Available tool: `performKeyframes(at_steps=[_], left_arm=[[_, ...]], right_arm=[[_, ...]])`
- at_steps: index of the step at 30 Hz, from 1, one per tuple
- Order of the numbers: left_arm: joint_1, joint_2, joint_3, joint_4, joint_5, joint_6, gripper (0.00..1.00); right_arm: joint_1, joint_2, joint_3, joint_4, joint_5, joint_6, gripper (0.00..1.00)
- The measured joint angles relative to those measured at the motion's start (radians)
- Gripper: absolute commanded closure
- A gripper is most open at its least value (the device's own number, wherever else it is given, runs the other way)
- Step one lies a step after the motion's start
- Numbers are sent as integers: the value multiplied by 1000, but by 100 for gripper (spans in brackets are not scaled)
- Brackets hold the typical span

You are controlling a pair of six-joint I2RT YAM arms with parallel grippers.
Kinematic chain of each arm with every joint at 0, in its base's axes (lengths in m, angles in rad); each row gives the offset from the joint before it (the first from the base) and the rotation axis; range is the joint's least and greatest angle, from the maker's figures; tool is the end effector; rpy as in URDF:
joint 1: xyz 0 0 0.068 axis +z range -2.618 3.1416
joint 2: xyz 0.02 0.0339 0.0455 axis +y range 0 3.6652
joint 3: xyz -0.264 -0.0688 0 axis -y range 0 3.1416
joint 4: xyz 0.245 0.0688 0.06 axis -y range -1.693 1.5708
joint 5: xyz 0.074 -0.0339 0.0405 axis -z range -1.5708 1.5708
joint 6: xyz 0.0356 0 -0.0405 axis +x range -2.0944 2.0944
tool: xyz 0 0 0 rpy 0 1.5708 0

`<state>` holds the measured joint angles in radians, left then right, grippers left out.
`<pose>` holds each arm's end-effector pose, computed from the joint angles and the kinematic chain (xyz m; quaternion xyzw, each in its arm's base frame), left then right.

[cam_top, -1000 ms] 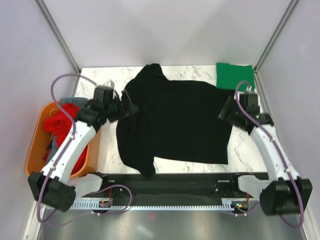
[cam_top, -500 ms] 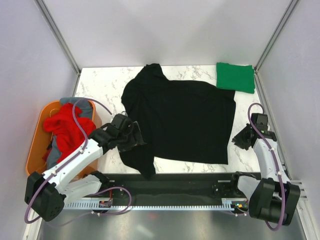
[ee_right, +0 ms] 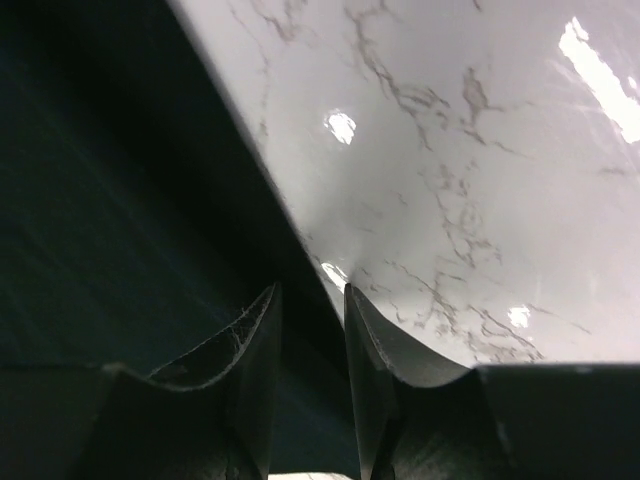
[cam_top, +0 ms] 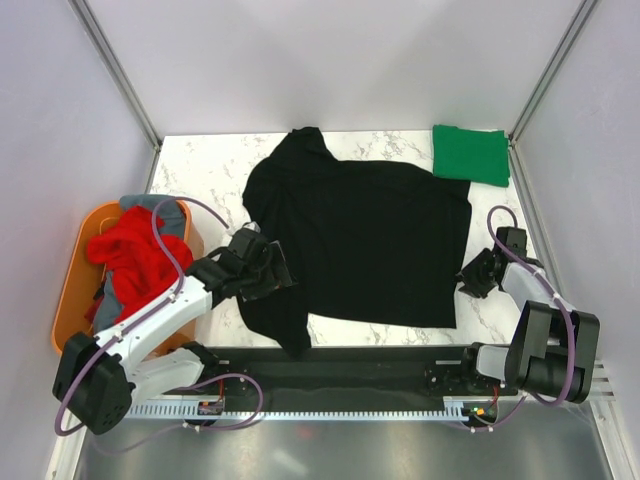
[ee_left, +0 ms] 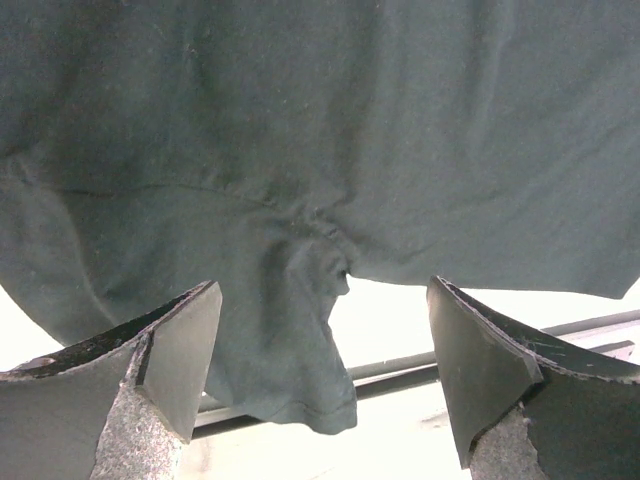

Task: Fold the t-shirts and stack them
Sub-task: Flatten the tshirt out

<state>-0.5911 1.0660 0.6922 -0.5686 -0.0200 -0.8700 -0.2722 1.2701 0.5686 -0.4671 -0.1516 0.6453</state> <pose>0.1721 -0.1146 0.2223 -0.1352 0.9413 -0.1991 0.2365 0.2041 -0.0514 0.1529 0.4191 0.8827 0.1099 0.1820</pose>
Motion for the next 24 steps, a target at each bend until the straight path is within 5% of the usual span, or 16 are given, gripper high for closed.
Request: performKeyframes(at_steps=[13, 19, 20, 24], left_arm=[[0, 31, -26, 57, 2, 2, 11], [0, 42, -32, 78, 3, 3, 11], [0, 45, -33, 80, 3, 4, 12], [0, 54, -37, 90, 3, 8, 11]], right_arm=[[0, 21, -1, 71, -36, -35, 62], [16, 68, 5, 142, -61, -50, 83], [17, 74, 4, 153, -64, -50, 98], [19, 80, 3, 168, -61, -50, 100]])
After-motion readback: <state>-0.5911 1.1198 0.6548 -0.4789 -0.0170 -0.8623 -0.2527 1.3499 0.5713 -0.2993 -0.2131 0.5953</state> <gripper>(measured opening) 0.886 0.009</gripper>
